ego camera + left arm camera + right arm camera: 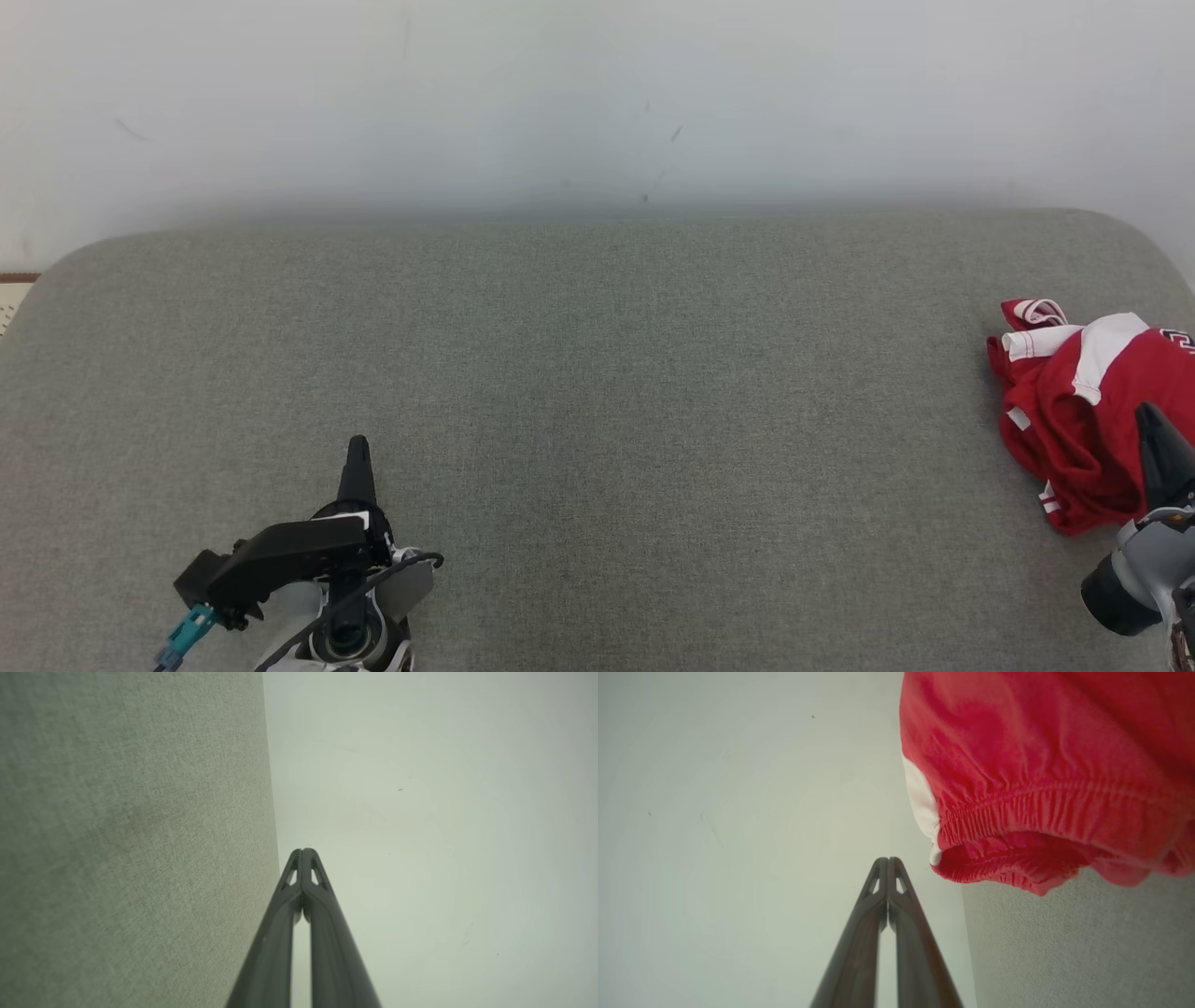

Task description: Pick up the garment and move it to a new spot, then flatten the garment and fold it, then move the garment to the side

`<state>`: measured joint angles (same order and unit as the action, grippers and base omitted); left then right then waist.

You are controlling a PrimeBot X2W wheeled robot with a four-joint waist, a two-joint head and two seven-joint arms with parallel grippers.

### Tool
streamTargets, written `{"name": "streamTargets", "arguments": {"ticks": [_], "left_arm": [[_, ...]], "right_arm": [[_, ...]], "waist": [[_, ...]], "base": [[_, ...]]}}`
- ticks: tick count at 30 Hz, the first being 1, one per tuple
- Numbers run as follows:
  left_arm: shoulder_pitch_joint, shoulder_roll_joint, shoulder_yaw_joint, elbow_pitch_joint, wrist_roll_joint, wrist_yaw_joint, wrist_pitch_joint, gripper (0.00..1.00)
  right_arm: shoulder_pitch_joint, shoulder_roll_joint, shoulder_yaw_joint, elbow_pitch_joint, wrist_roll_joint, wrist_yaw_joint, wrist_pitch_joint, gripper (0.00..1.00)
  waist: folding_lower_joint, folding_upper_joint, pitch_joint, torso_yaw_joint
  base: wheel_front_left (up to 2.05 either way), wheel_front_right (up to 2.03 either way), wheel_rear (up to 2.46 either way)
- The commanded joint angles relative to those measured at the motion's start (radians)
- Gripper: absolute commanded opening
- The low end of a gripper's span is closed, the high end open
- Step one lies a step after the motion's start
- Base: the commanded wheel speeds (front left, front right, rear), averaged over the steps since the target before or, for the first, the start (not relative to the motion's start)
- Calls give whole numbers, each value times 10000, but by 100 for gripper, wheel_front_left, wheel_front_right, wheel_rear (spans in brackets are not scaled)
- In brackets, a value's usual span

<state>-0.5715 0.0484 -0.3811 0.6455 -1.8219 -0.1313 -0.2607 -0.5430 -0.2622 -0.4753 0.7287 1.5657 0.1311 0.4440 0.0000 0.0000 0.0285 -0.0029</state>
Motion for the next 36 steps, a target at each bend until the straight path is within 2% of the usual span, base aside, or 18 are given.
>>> {"name": "streamTargets", "arguments": {"ticks": [1, 36], "left_arm": [[-21, 5, -15, 26, -69, -41, -26, 0], [-20, 5, -16, 24, -69, -41, -26, 0]], "right_arm": [[-5, -31, -3, 16, 19, -7, 23, 0], [-5, -30, -3, 16, 16, -7, 22, 0]], "waist": [[0, 0, 0, 0], [0, 0, 0, 0]], "base": [[0, 0, 0], [0, 0, 0]]}}
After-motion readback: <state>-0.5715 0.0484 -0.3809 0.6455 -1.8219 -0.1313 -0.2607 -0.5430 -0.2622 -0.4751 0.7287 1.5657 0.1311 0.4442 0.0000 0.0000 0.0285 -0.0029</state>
